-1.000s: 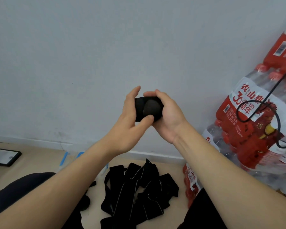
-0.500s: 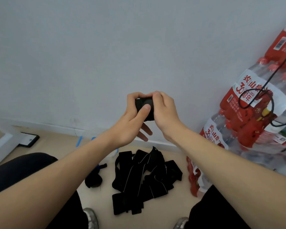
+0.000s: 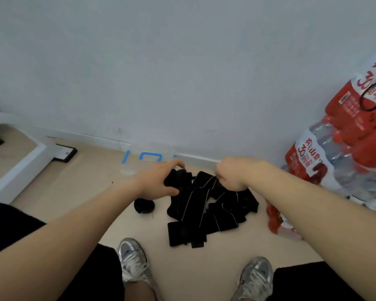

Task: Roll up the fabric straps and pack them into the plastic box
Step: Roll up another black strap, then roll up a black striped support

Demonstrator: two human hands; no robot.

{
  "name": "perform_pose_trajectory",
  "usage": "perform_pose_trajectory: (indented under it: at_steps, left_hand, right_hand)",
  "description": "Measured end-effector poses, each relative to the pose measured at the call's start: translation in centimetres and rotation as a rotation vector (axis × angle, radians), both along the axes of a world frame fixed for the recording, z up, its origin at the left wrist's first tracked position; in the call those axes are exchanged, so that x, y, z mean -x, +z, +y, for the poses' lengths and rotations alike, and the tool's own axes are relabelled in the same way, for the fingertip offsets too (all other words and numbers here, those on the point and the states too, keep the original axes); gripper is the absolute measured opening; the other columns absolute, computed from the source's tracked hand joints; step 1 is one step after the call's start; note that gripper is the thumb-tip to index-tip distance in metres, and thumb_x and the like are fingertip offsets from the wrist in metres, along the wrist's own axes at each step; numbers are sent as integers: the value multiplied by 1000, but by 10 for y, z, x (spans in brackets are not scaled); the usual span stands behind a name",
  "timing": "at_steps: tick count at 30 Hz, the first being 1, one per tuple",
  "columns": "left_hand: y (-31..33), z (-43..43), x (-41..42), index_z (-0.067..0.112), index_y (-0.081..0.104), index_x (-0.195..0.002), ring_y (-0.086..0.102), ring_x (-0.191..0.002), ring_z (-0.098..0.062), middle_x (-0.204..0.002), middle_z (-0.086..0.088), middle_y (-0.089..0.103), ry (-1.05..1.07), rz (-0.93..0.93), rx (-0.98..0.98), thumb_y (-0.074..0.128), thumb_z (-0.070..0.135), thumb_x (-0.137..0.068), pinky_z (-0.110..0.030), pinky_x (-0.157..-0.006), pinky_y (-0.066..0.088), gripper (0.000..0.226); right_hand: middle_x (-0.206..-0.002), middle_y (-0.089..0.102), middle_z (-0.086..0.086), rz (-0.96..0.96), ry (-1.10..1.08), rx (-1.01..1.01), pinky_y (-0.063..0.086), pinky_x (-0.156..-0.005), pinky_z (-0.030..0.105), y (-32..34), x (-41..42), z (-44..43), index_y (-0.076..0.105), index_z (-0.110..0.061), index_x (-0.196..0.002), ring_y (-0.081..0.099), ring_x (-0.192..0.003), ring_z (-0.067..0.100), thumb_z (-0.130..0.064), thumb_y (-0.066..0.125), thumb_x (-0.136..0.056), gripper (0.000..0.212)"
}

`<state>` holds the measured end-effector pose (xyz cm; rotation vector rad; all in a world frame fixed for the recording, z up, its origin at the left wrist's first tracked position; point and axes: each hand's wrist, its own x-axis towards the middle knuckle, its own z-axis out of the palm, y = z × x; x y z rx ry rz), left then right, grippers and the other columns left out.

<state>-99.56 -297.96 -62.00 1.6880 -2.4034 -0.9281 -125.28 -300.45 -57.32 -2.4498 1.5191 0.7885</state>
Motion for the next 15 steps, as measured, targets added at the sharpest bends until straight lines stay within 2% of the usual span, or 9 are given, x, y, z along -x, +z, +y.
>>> perform_pose_trajectory:
  at_steps: [2, 3, 4, 6, 8, 10, 13, 15]
  left_hand:
    - [-46, 3, -8, 27, 41, -142, 63, -104, -20, -113, 2, 70, 97, -30, -55, 88, 32, -86, -43, -95, 54, 74]
    - [-69, 5, -12, 23, 43, -134, 64, -104, -23, -110, 0, 69, 155, -67, -77, 89, 34, -83, -46, -94, 55, 69]
    - [-91, 8, -16, 20, 46, -124, 64, -103, -25, -107, -1, 67, 208, -105, -97, 90, 36, -82, -48, -91, 56, 63]
    - [-131, 15, -22, 19, 49, -112, 64, -101, -28, -106, -1, 64, 254, -187, -121, 88, 37, -82, -46, -84, 56, 53]
    - [-164, 21, -24, 21, 51, -115, 61, -107, -29, -114, -1, 62, 214, -337, -67, 84, 41, -85, -42, -84, 52, 49]
    - [-193, 22, -25, 24, 50, -127, 56, -115, -30, -126, -1, 60, 130, -504, 45, 78, 43, -91, -41, -91, 46, 50]
    - [-222, 16, -21, 25, 50, -135, 51, -125, -29, -135, 0, 59, 37, -633, 174, 76, 45, -93, -42, -101, 41, 54]
    - [-233, 7, -18, 24, 52, -133, 49, -126, -30, -134, 1, 62, 33, -685, 190, 77, 44, -91, -42, -102, 39, 52]
  right_hand:
    - [-110, 69, 11, -36, -48, -45, 62, -88, 44, -29, 1, -3, 72, -12, -109, 71, -98, 37, -15, 49, -101, 24]
    - [-108, 68, 11, -60, -71, -64, 63, -88, 45, -46, 1, -2, 71, -12, -107, 70, -98, 36, -14, 48, -102, 23]
    - [-104, 68, 10, -84, -92, -96, 63, -84, 45, -64, 1, 0, 70, -11, -106, 70, -95, 34, -13, 47, -102, 23]
    - [-96, 65, 8, -119, -142, -185, 58, -69, 40, -105, 3, 6, 66, -11, -97, 66, -83, 30, -13, 46, -104, 21]
    - [-91, 61, 6, -139, -225, -260, 50, -62, 36, -146, 7, 15, 58, -15, -86, 62, -77, 27, -17, 48, -105, 22]
    - [-91, 59, 3, -122, -380, -258, 51, -70, 37, -183, 17, 25, 55, -17, -84, 61, -81, 27, -23, 52, -105, 22]
    - [-90, 57, 0, -119, -704, -95, 41, -77, 37, -224, 37, 35, 55, -17, -92, 60, -85, 28, -33, 56, -103, 19]
    - [-108, 63, 8, -208, -905, -65, 45, -81, 38, -248, 52, 37, 54, -12, -116, 67, -105, 36, -40, 57, -103, 31]
